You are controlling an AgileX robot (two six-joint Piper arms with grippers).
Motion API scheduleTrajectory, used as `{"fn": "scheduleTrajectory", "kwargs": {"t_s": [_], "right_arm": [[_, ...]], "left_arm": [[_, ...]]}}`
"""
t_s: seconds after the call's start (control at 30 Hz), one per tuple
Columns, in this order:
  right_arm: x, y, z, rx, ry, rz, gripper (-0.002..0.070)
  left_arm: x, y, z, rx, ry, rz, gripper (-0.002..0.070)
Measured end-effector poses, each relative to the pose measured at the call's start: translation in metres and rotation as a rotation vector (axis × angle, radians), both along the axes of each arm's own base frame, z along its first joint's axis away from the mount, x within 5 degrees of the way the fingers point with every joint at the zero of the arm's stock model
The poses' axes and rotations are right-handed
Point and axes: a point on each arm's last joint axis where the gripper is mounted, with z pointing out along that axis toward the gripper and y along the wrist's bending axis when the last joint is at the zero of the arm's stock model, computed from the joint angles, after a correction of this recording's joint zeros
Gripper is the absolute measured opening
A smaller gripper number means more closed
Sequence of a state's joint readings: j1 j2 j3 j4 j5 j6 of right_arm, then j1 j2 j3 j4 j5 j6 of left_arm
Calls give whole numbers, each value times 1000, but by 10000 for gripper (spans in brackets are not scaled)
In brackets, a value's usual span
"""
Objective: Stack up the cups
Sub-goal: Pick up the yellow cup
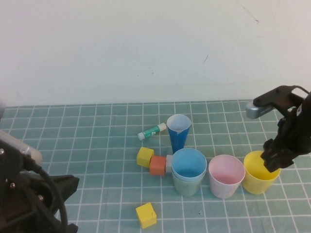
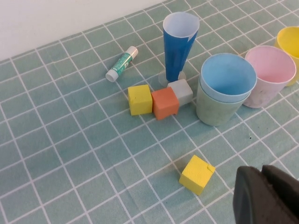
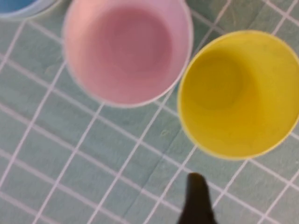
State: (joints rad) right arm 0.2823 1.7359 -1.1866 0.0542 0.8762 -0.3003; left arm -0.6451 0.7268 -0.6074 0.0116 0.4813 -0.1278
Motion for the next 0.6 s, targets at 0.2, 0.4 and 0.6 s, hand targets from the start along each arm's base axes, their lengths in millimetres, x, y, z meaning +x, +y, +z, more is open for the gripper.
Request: {"fn": "scheduleTrajectory", "kwargs": {"t_s": [0.2,0.4,0.6], "right_arm": [[22,-8,-45,-1,43,-72,494],[42,-6,-80,12,63,-109,418],[56,-2,-93,23,66,-120,188]], "left_arm": [[0,0,0,1,2,0,-1],[0,0,0,5,0,0,-1],[0,0,0,7,0,0,-1]]}}
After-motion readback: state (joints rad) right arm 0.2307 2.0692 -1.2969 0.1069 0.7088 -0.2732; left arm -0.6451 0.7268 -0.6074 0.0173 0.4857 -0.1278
